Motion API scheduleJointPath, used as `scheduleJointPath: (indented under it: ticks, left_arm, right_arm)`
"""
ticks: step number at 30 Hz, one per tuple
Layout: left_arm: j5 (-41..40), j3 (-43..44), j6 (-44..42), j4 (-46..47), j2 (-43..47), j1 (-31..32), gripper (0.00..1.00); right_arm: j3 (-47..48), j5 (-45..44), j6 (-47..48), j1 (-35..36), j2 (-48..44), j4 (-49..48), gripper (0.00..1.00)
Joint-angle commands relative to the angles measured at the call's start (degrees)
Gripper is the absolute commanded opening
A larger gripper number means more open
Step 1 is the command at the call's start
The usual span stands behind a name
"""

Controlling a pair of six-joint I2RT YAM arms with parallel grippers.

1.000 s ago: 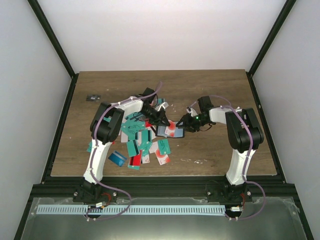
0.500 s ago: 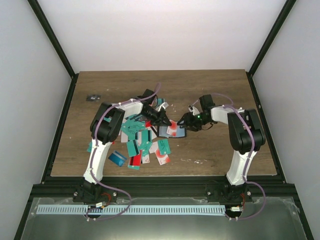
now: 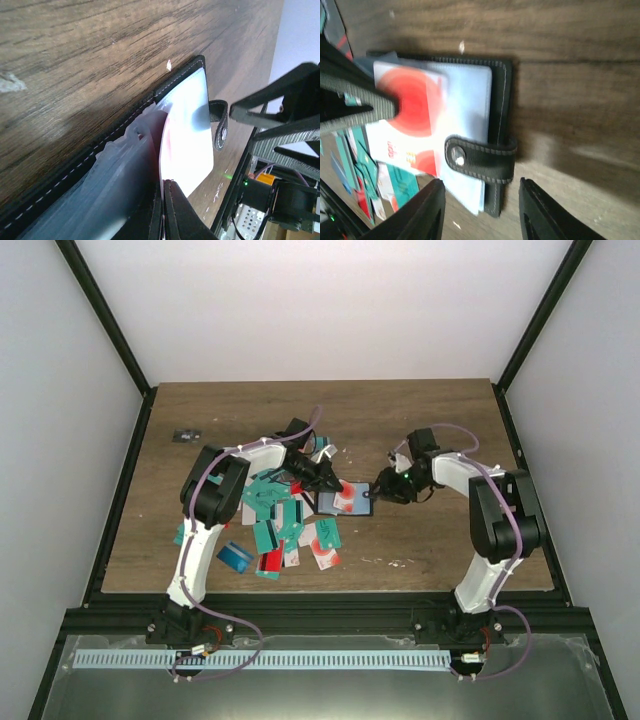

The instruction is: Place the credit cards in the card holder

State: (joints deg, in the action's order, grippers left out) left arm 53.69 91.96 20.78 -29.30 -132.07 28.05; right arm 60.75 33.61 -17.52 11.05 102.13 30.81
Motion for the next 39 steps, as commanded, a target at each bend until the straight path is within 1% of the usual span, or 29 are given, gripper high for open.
scheduleJointPath:
  ticks: [1, 5, 9, 16, 24, 33, 39]
  left_arm:
    - [-3.28, -0.36, -0.92, -0.26, -0.73, 0.42, 0.04]
    - [-3.65, -0.31, -0.96, -0.41, -0.73, 0.51, 0.04]
    - [-3.71, -0.30, -0.93, -0.42, -0.80, 0.60, 0.04]
    - [-3.78, -0.06, -0.53, -0.26, -1.07, 0.65, 0.04]
    - [-3.83, -0.08, 1.78, 2.08, -1.54, 0.77, 0.04]
    - [-5.73, -0.55, 5.59, 7.13, -2.26, 0.86, 0.04]
    - [-5.95, -1.46, 5.95, 7.59, -2.32, 1.65, 0.04]
  right_arm:
    - [-3.89, 1.62, 0.38, -0.48, -3.09, -0.64, 0.39]
    - [-6.29, 4.13, -0.95, -0.41, -2.63, -3.15, 0.27]
    - [-7.62, 5.75, -2.56, -0.03, -1.77, -5.73, 0.24]
    - [-8.29, 6.38, -3.64, 0.44, 0.87, -8.07, 0.14]
    - [-8.28, 5.73, -3.56, 0.62, 2.92, -8.21, 0.09]
    - [-8.37, 5.64, -2.86, 0.62, 3.86, -7.53, 0.08]
    - [-7.87, 5.68, -2.96, 0.64, 4.04, -7.31, 0.07]
